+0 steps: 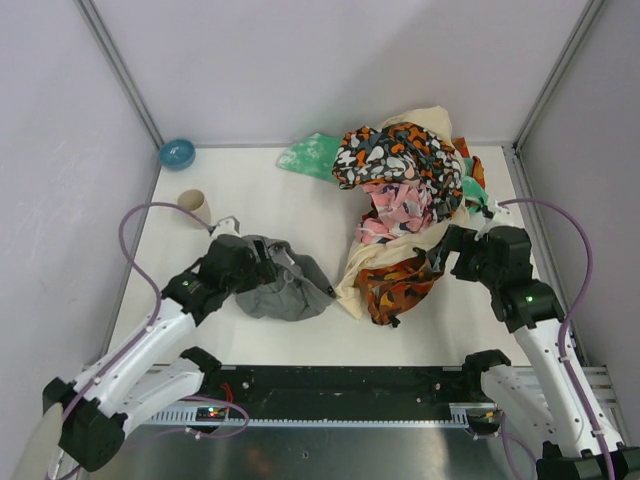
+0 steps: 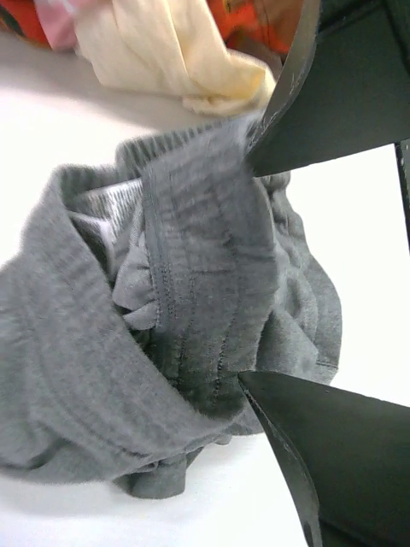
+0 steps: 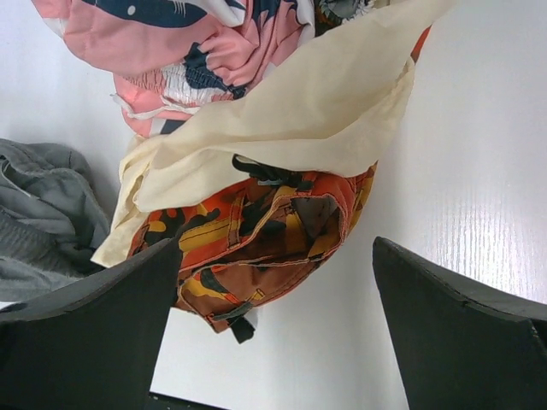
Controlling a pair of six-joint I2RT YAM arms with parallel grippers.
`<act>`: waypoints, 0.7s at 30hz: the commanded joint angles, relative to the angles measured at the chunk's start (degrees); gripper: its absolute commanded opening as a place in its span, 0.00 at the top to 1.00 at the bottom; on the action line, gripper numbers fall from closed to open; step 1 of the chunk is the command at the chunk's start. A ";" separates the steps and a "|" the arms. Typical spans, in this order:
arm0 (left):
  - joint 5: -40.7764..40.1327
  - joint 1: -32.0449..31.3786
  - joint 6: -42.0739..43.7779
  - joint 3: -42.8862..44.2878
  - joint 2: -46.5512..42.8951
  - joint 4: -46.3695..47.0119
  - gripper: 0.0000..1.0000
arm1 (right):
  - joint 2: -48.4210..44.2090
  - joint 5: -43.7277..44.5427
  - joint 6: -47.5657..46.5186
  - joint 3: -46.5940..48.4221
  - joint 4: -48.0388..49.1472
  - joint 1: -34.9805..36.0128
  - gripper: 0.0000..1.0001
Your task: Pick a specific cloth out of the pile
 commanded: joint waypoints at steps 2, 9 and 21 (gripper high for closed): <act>-3.36 -0.19 -1.63 10.12 -8.64 -6.51 0.00 | -1.96 1.67 0.48 0.10 0.00 -0.37 0.01; -5.63 -0.22 -1.91 12.29 -21.03 -10.75 0.00 | -5.37 8.68 1.32 -0.03 0.33 -0.40 0.01; -9.43 -0.20 -1.21 12.43 -25.84 -15.84 0.00 | -10.22 10.74 0.06 -1.69 1.33 -0.40 0.01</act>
